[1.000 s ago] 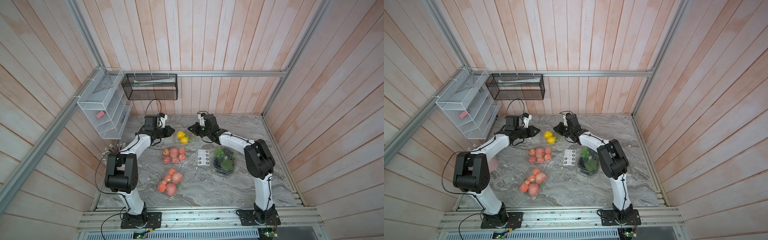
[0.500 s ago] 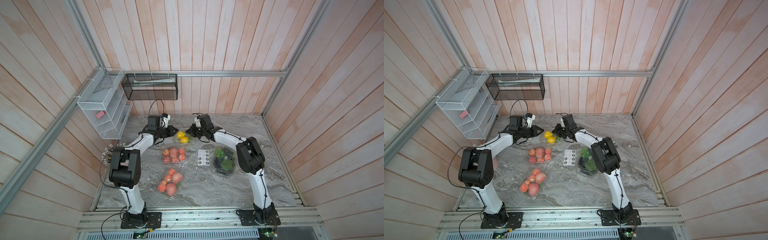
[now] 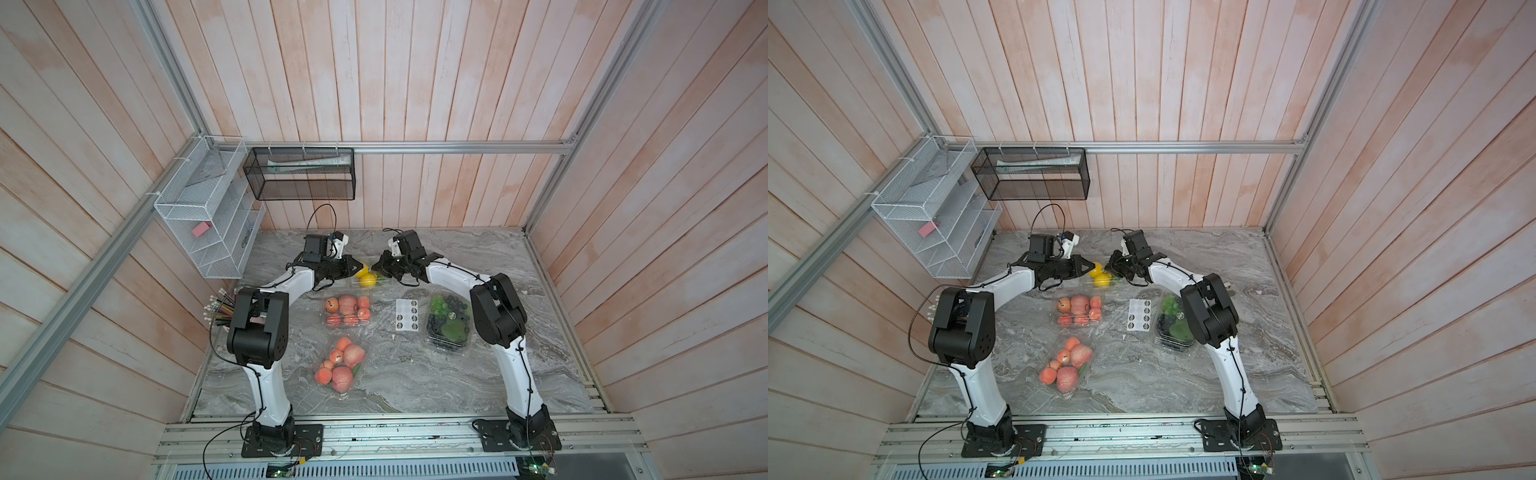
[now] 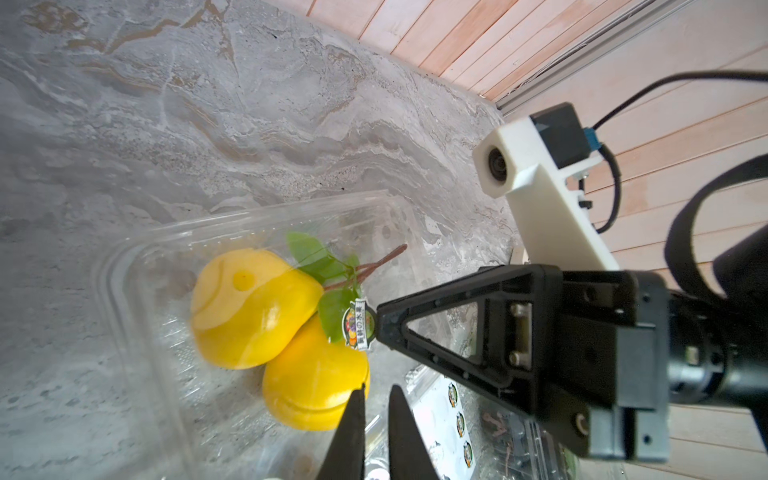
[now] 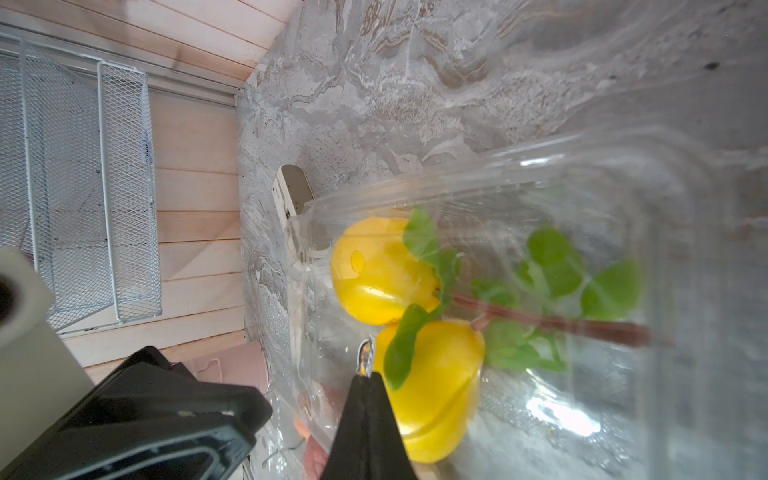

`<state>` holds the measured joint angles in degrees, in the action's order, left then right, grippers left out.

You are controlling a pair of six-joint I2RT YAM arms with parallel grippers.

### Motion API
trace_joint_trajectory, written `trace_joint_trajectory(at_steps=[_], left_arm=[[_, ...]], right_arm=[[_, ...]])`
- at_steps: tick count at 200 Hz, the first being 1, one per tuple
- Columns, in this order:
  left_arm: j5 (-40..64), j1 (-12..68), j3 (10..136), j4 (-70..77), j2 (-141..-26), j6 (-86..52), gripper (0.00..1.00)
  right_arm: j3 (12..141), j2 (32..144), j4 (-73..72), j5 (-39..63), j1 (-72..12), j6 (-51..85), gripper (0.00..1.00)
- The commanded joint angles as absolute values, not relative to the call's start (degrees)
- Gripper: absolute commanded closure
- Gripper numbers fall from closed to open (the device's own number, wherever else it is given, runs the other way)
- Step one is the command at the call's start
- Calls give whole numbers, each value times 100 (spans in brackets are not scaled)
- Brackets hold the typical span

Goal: Label fruit boxes
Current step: Stick the label on the fruit box.

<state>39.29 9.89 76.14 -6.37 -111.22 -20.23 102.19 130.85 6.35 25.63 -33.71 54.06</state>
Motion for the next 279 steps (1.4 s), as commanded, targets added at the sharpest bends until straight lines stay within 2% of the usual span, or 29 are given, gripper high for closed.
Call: trace_joint_trajectory(at_steps=[1,279], left_arm=[[4056,1024,7802,-512,-11269,-2074,86],[3856,1239,8247,-594,-12274,-2099,90]], right_arm=[[10379,13245,890,2558,-3414,5389,98],[10281,13284,905,2559,-3414,5361,97]])
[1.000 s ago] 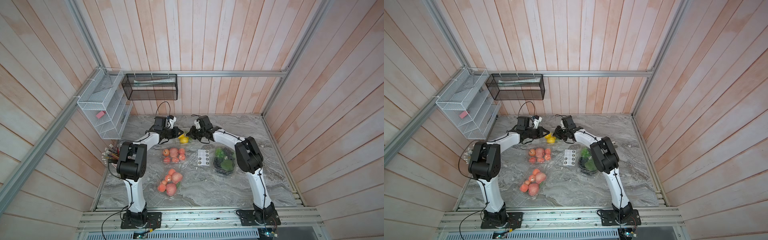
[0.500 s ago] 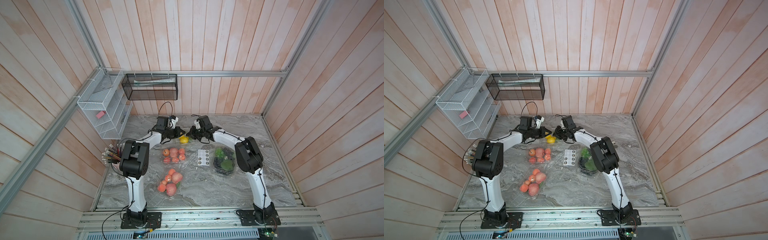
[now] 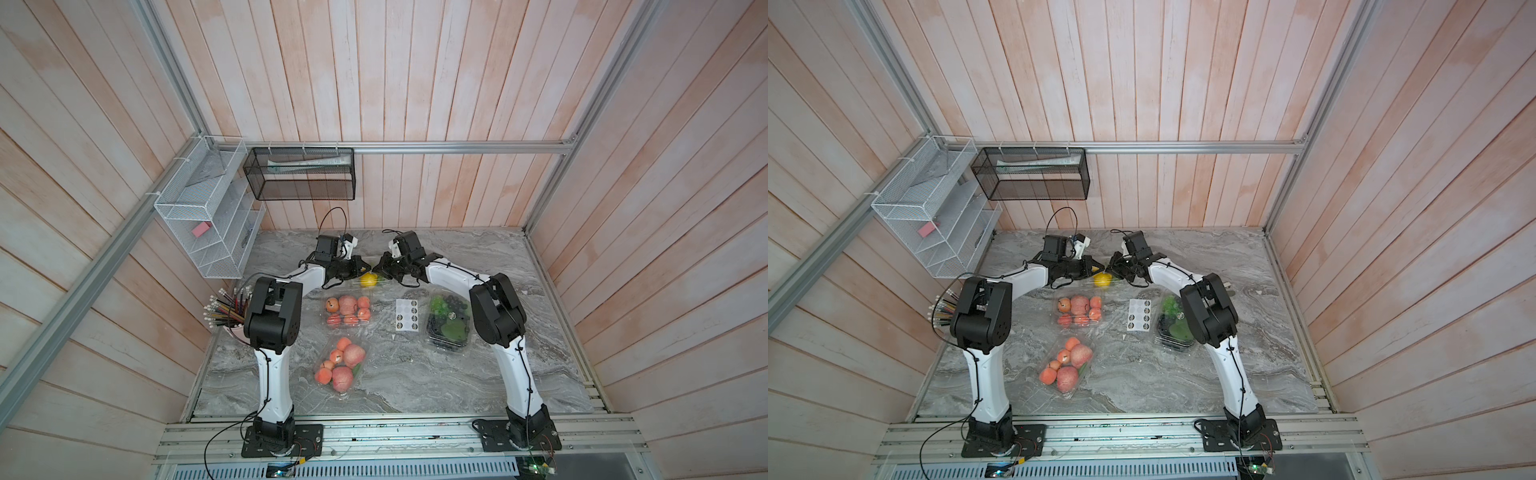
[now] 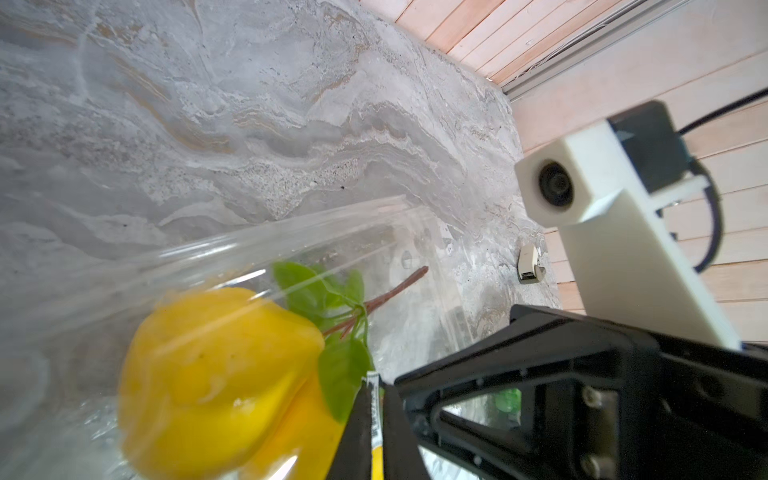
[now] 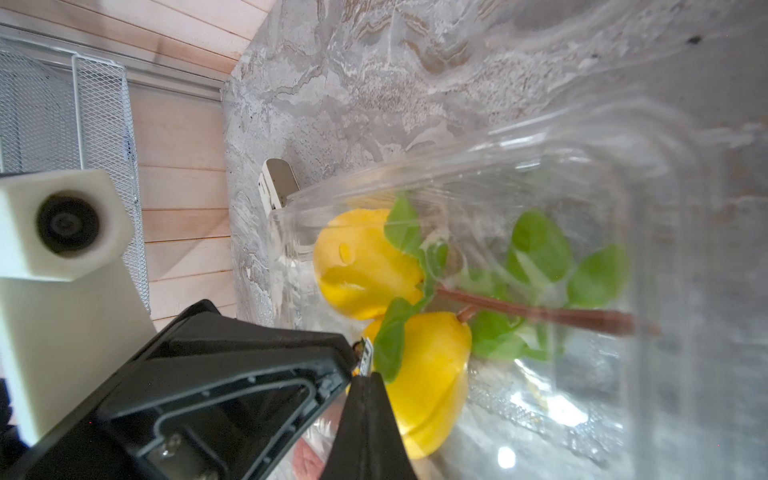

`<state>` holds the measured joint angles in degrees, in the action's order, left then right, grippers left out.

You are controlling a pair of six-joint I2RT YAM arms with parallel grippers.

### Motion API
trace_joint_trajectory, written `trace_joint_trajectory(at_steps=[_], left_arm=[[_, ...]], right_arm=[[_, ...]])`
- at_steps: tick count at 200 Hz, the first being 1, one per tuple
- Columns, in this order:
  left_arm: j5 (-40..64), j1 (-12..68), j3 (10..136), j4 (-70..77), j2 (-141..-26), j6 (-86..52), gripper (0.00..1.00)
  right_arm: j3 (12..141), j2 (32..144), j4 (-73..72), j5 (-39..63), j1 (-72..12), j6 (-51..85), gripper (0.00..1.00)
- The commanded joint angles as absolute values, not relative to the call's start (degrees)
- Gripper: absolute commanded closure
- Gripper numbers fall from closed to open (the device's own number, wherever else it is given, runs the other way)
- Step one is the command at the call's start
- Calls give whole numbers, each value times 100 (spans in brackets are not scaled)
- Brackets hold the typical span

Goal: Label fruit boxes
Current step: Stick the label on the fruit box.

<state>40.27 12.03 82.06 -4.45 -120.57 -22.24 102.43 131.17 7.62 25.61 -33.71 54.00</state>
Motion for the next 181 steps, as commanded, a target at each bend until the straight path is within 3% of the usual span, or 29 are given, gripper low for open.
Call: trace_joint_trajectory(at_steps=[1,70,113,157,181], left_arm=[[3848,1239,8246,-600,-12276,-2100,90],[3664,1242,8304,-850,-12360,-1882,91],[3665,1241,8323,-858,-12373,-1883,91],[3691,1248,8364,-846,-12276,-1933,91],[3727,1244,8445,-818,-12091,-2020,91]], right_arm=[[10282,13282,905,2567,-3412,5361,97],[10472,12996,1269,2220,-3370,5200,83],[10916,12927,1797,1922,-3357,4900,81],[11155,13073,1749,2062,-3384,4818,97],[11245,13196,1759,2133,-3382,4799,99]])
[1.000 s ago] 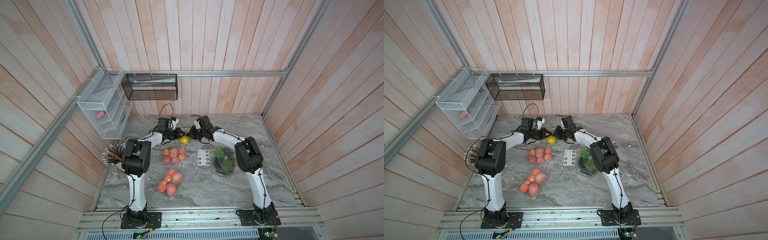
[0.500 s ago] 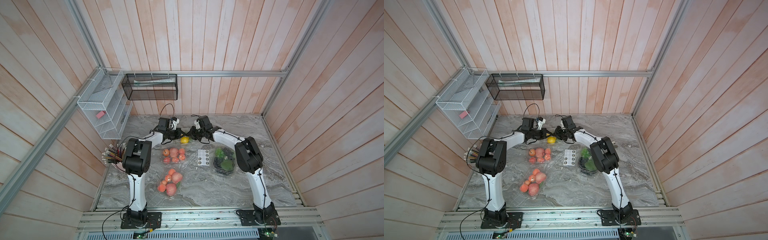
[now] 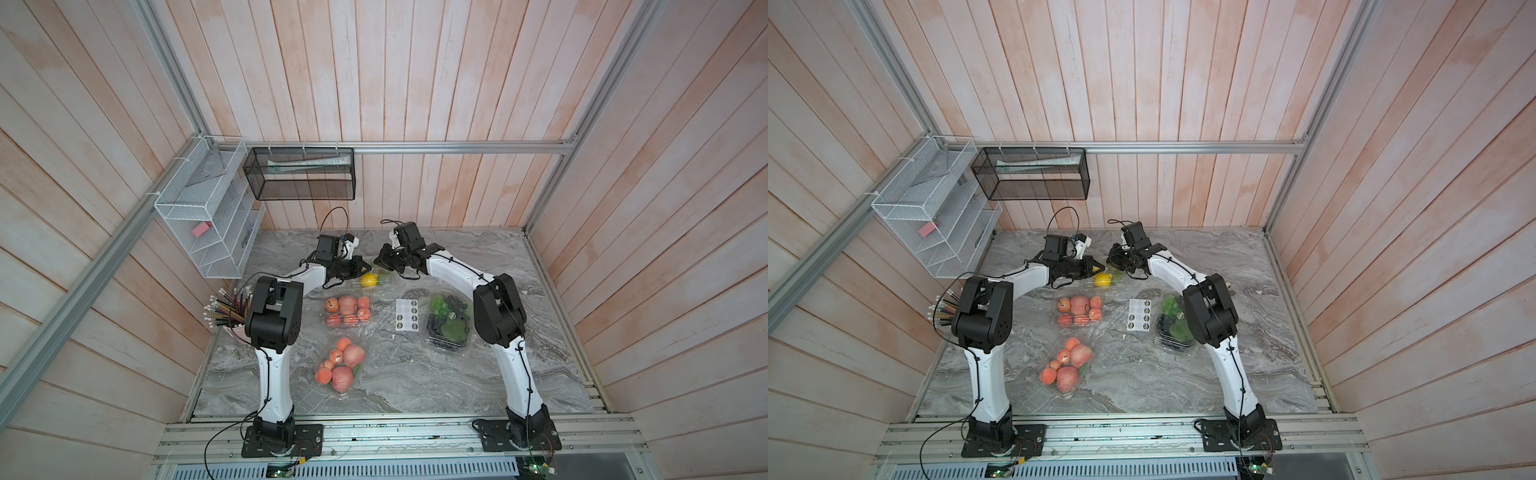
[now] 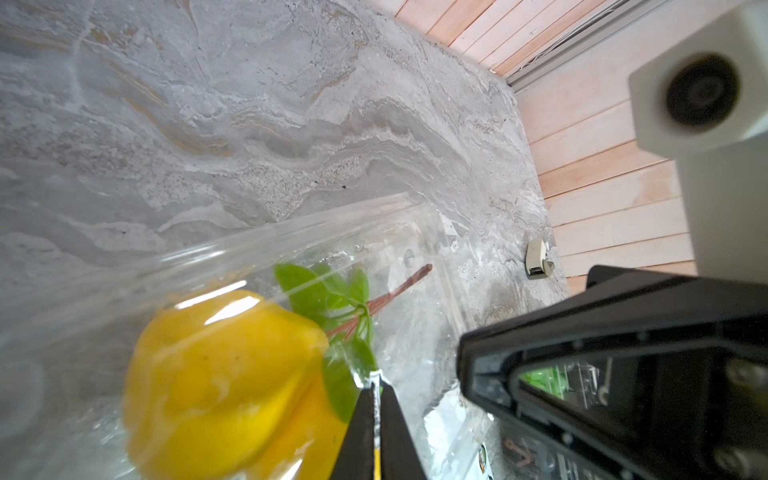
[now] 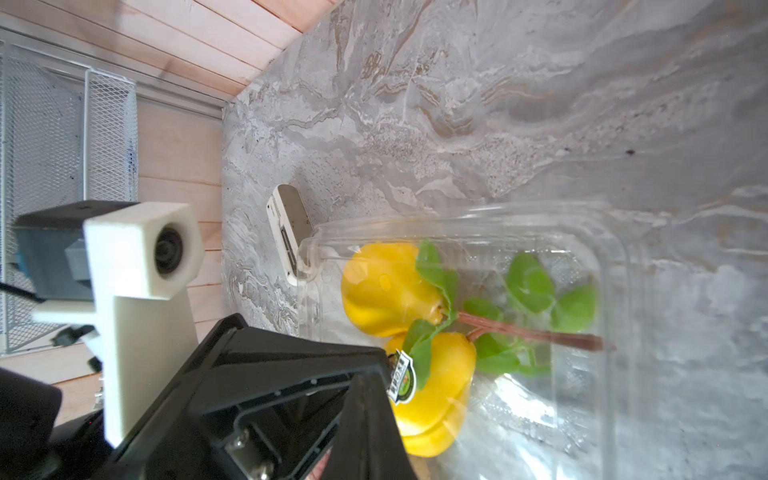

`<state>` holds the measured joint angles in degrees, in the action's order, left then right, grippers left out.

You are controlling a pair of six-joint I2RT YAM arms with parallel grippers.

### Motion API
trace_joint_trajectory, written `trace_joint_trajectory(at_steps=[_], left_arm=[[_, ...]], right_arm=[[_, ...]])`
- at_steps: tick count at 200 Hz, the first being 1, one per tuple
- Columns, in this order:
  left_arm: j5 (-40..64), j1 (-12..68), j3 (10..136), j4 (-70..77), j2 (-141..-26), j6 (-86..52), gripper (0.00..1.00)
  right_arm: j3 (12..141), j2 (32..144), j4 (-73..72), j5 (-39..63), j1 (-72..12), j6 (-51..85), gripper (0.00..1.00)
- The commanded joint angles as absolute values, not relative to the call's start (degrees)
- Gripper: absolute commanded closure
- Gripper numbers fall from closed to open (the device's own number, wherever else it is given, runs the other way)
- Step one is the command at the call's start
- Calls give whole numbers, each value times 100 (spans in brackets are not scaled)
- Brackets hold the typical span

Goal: Label fruit boxes
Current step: Stick the label on the fruit box.

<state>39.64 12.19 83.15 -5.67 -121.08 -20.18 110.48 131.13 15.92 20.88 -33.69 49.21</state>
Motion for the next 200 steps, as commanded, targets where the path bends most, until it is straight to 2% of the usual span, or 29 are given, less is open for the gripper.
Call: trace_joint_trajectory(at_steps=[1,133,200], left_arm=[[3727,1241,8450,-814,-12079,-2021,91],[3545,1028,8109,-585,-11689,-2128,91],[3394,1015,8008,-637,-11783,-2068,91]], right_arm=[[11248,13194,1758,2135,-3383,4795,99],[11666,13793,1755,2571,-3418,4716,100],[11615,13839,2308,2315,-3422,4533,100]])
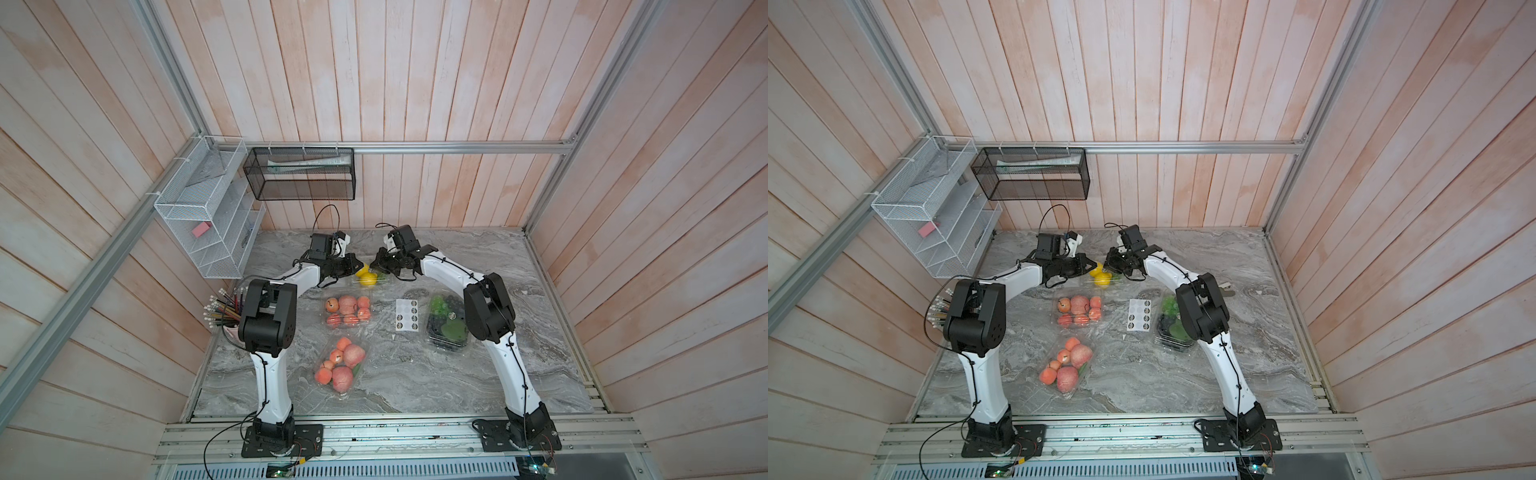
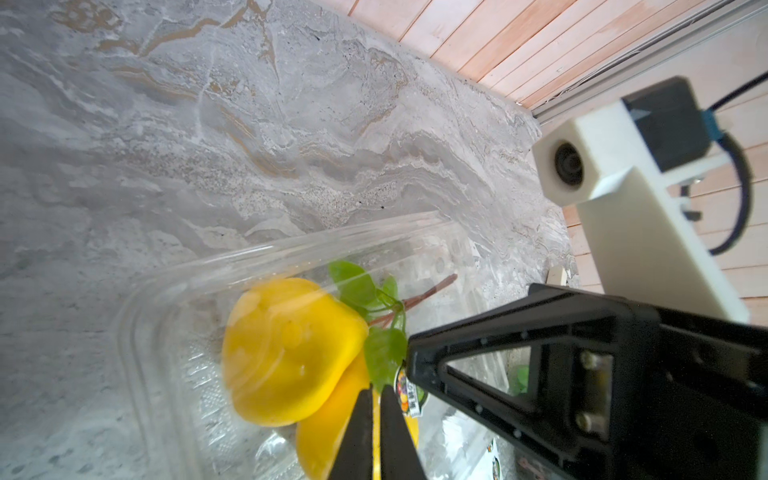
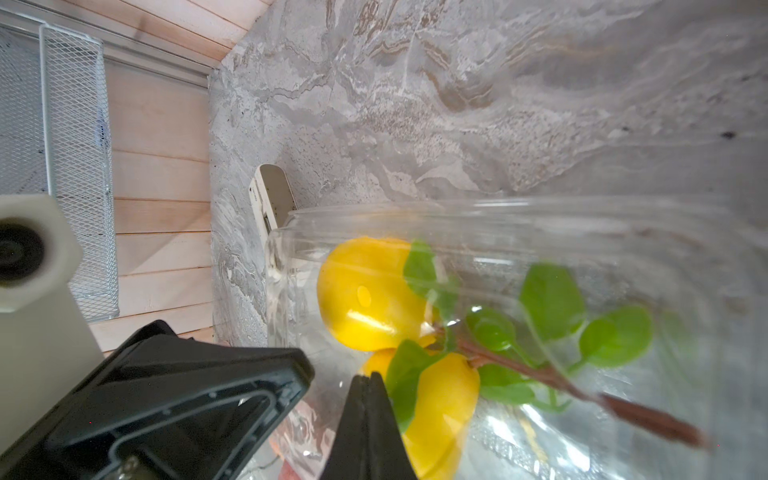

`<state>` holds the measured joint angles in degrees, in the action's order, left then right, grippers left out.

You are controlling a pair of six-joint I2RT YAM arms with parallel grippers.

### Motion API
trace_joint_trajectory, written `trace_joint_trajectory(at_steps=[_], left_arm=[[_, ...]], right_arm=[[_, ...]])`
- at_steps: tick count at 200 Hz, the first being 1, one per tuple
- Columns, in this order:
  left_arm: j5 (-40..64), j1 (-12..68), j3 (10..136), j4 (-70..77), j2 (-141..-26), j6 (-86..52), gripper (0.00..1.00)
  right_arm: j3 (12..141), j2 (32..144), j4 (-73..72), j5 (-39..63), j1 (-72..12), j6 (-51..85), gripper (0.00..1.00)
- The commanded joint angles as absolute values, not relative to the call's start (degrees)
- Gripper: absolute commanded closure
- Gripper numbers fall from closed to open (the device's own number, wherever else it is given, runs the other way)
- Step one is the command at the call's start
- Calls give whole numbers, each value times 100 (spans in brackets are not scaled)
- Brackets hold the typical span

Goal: Label fruit boxes
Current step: Stick the label on the fruit box.

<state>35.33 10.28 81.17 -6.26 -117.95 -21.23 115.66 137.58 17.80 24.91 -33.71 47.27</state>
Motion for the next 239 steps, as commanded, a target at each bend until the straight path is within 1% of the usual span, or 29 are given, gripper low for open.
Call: trace_joint_trajectory(at_steps=[1,76,118,143,190,239], left_arm=[[3393,1013,8007,-639,-11789,-2067,91],[3305,981,7950,-646,-11927,-2048,91],[3330,976,7953,-615,-11929,-2067,91],[3348,977,7955,-615,-11926,-2074,91],[3366,981,7972,-628,-11945,-2057,91],[3357,976,7988,-624,-11965,-2060,91]], right_arm=[[11613,13837,2318,2304,-3420,4530,100],[11406,13468,2784,1983,-3423,4218,100],[12033,13386,3180,1611,-3530,3783,100],[12400,13509,3320,1540,-3568,3700,100],[13064,14002,3617,1714,-3604,3711,100],[13078,14149,3762,1742,-3637,3686,100]])
